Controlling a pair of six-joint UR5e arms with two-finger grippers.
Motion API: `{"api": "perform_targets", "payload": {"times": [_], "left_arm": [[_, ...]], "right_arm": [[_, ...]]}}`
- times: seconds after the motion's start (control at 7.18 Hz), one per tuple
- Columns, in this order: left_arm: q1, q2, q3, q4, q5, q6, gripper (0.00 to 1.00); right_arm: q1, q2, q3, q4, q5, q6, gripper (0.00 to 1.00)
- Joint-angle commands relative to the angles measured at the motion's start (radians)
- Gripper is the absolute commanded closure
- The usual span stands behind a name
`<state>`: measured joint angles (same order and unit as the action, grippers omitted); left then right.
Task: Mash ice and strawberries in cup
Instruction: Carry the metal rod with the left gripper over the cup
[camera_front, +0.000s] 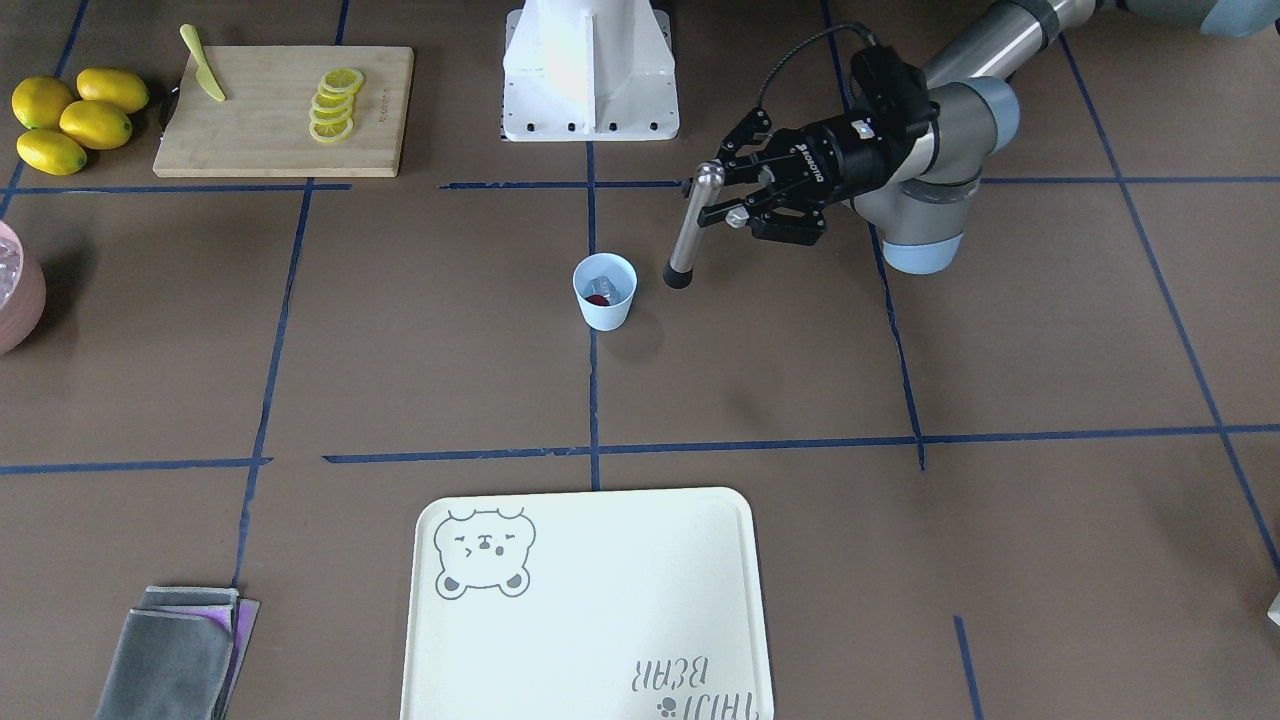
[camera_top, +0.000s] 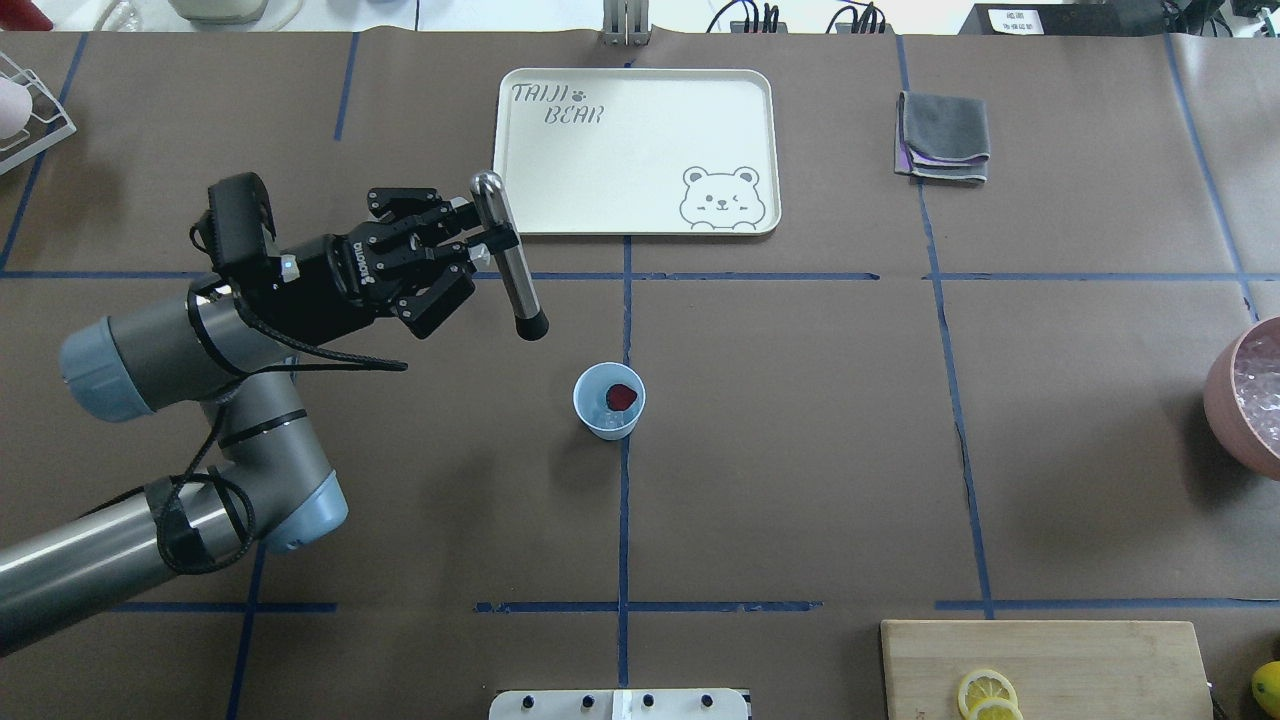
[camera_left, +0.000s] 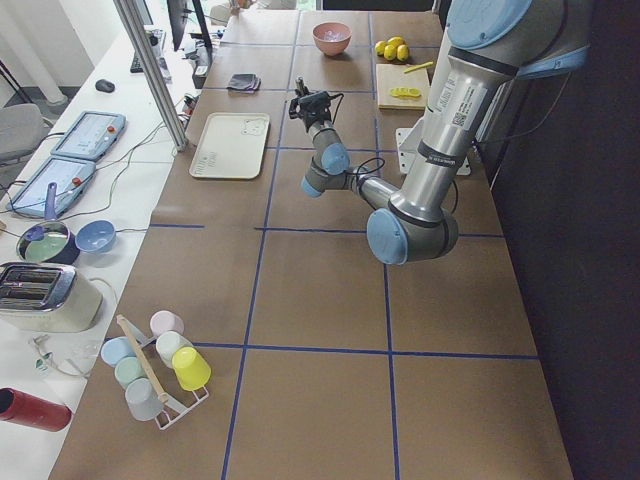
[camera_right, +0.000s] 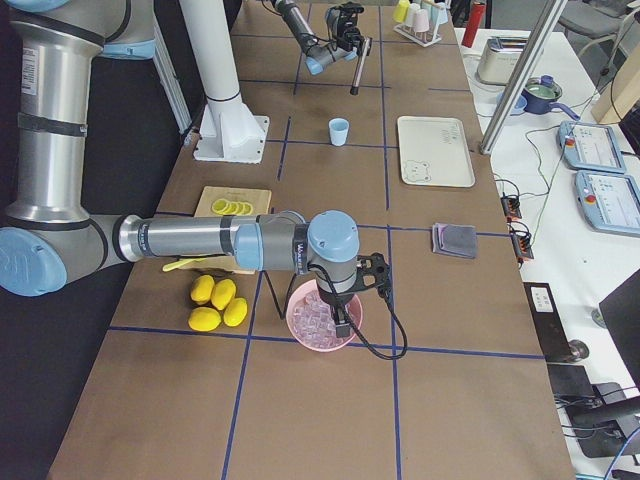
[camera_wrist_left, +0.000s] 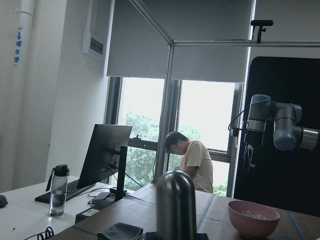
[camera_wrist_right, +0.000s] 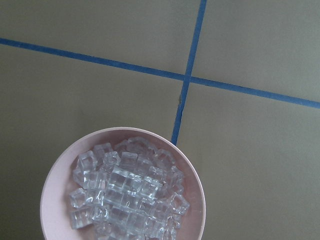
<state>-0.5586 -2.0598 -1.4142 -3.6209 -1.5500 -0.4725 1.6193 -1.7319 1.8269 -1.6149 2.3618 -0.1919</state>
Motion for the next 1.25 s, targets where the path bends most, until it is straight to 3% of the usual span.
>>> {"api": "perform_targets", "payload": {"times": [0.0, 0.28, 0.84, 1.11], "left_arm": [[0.1, -0.008, 0.001, 0.004, 0.059, 0.108, 1.0], [0.149, -0.02, 0.004, 0.062, 0.12, 0.153, 1.0], [0.21, -0.028, 0.046, 0.071, 0.157, 0.212, 1.0], [0.21, -0.084, 0.089, 0.074, 0.166, 0.212, 1.0]], "right_arm": [[0.001, 0.0, 0.0, 0.0, 0.001, 0.0, 0.0], [0.001, 0.0, 0.0, 0.0, -0.001, 0.0, 0.0], [0.001, -0.003, 0.0, 0.0, 0.001, 0.0, 0.0], [0.001, -0.003, 0.0, 0.0, 0.001, 0.0, 0.0]]}}
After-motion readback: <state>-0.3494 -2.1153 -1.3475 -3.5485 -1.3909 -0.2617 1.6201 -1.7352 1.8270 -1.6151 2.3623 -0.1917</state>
